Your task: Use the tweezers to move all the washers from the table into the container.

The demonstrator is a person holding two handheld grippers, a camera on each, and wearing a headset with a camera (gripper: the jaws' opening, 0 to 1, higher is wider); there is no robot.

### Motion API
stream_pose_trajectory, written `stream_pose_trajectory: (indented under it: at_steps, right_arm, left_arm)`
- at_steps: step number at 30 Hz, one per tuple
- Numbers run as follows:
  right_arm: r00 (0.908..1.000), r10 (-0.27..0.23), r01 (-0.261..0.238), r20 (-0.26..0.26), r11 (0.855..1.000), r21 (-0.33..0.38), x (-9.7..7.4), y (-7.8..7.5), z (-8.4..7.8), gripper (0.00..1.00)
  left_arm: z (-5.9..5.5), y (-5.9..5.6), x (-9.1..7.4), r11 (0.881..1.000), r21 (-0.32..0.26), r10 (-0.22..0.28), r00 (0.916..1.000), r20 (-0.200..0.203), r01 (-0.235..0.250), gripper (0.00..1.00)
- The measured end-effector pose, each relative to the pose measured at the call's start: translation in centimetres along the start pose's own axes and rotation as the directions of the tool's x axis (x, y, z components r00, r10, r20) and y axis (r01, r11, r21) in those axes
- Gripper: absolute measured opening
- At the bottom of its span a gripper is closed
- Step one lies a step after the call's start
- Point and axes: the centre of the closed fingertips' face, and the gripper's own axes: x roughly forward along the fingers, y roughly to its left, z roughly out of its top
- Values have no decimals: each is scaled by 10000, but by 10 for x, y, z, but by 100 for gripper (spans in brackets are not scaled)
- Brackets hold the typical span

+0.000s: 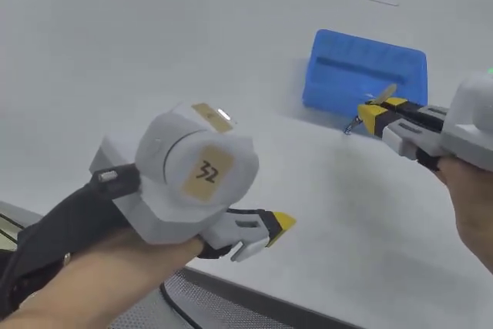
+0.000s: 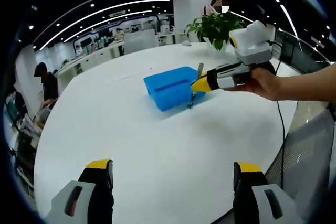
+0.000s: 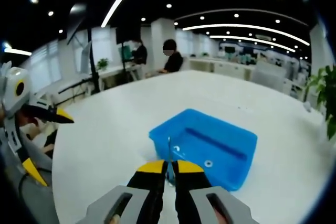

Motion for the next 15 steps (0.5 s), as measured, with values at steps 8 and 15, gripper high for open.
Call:
stream_pose_trajectory:
  at_steps: [8,15]
  right_arm:
    - [10000,85,-85,-22,9998,166,1,-1,0,3]
    - [9997,164,-160,-177,9997,197,4,2,-1,3]
  left_arm:
    - [1,0,2,10000,6,0,10000,5,0,97]
    - [1,3,2,10000,-22,25,10000,31,-25,97]
